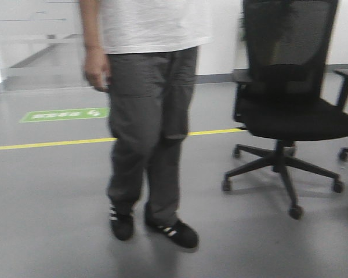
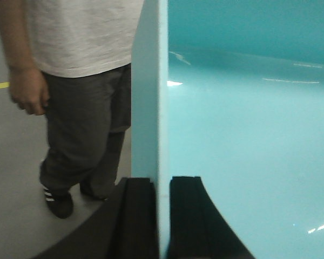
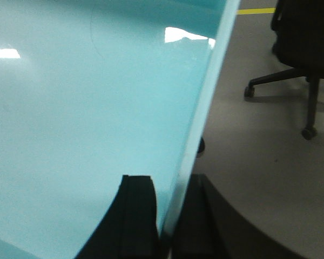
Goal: Fetch blue bin and place on conveyor start
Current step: 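Hold the bin with both grippers while the base turns and drives away, then carry the bin with both grippers up to the red conveyor's near end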
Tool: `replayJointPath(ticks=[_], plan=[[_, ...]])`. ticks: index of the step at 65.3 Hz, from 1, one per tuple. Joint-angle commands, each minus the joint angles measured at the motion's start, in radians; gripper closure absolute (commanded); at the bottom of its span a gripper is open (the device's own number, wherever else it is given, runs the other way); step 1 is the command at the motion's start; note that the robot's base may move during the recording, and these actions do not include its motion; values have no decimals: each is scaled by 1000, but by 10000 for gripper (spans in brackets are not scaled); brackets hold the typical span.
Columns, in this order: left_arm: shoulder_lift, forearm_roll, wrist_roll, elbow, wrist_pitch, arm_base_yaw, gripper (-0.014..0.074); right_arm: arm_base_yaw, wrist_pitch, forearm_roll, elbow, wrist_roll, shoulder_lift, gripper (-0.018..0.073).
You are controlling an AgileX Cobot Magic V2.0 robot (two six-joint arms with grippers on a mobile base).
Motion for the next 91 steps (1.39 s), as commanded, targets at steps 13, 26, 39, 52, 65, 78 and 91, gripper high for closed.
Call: replayJointPath(ticks=[13, 26, 39, 52, 65, 78, 91], plan=[[-14, -6, 0, -9, -67, 2, 708, -4, -23, -26, -4, -28, -15, 711], [-14, -6, 0, -9, -67, 2, 708, -4, -23, -26, -4, -28, -15, 711], [-14, -6, 0, -9, -67, 2, 708, -4, -23, -26, -4, -28, -15, 711], [-14, -6, 0, -9, -67, 2, 708, -4, -23, -26, -4, -28, -15, 711], [-14, -6, 0, -9, -67, 2, 708, -4, -23, -26, -4, -28, -15, 711], [-14, -6, 0, -9, -67, 2, 708, -4, -23, -26, -4, -28, -15, 711], [-14, -6, 0, -9, -67, 2, 708, -4, -23, -26, -4, -28, -15, 711]])
